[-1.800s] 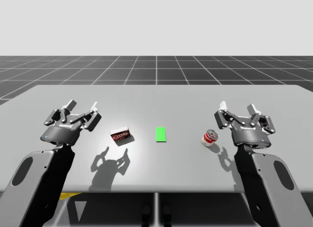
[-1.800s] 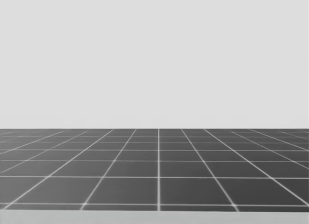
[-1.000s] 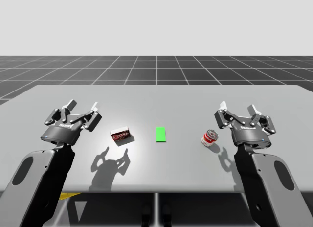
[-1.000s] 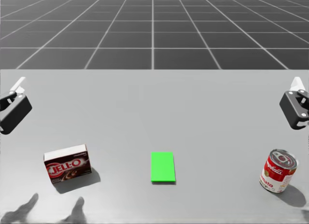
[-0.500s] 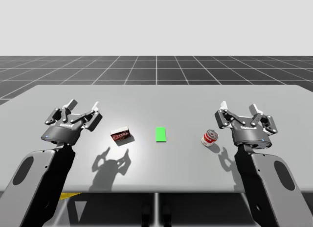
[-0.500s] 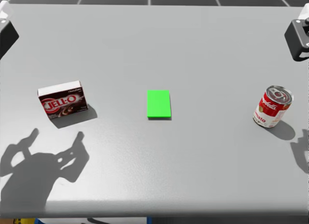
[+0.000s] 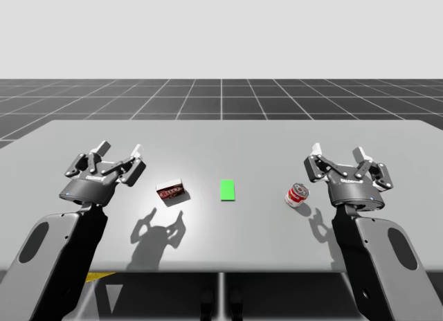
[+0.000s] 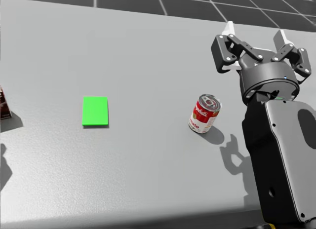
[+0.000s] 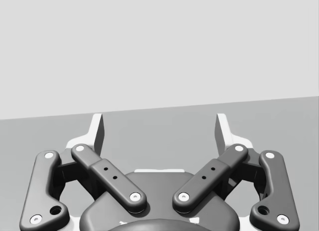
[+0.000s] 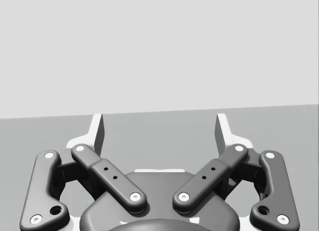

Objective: Look at the card. If it is red, pick the object on the left. If it is green, pick the object on the right.

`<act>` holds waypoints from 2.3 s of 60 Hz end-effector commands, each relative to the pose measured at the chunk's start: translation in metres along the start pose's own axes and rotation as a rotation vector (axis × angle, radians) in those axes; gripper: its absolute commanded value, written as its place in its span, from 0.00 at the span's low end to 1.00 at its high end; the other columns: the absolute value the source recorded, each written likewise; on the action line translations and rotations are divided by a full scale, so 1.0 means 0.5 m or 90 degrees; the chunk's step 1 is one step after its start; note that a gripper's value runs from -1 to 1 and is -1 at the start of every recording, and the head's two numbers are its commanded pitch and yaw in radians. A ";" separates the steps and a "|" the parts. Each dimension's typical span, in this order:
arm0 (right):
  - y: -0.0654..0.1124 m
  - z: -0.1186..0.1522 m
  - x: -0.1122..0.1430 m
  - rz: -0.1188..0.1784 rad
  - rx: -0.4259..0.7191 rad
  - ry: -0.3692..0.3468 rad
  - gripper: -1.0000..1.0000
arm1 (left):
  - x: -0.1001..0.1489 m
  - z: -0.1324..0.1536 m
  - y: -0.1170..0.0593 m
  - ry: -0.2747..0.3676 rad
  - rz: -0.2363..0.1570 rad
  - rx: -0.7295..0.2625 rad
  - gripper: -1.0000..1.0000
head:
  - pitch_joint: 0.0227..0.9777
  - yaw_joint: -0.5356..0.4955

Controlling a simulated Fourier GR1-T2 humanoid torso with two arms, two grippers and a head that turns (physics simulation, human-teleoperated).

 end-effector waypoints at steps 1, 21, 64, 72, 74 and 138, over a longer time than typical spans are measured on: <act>-0.001 0.000 0.000 0.000 -0.001 -0.001 0.00 | 0.000 0.000 -0.001 0.000 0.000 0.000 0.00 | 0.85 0.18; 0.001 -0.002 0.000 0.001 0.000 0.000 0.00 | 0.000 0.000 -0.001 0.000 0.000 0.000 0.00 | 0.85 0.08; -0.058 0.171 -0.023 -0.064 0.145 0.093 0.00 | -0.012 -0.003 -0.003 0.012 0.003 0.002 0.00 | 0.85 0.10; -0.068 0.229 -0.046 -0.051 0.189 0.111 0.00 | -0.015 -0.004 -0.003 0.014 0.001 0.003 0.00 | 0.84 0.10; -0.071 0.242 -0.051 -0.041 0.195 0.111 0.00 | -0.015 -0.004 -0.004 0.015 0.000 0.003 0.00 | 0.84 0.10; -0.022 0.167 -0.199 -0.049 0.272 0.235 0.00 | -0.019 -0.008 -0.007 0.014 -0.004 -0.001 0.00 | 0.84 0.12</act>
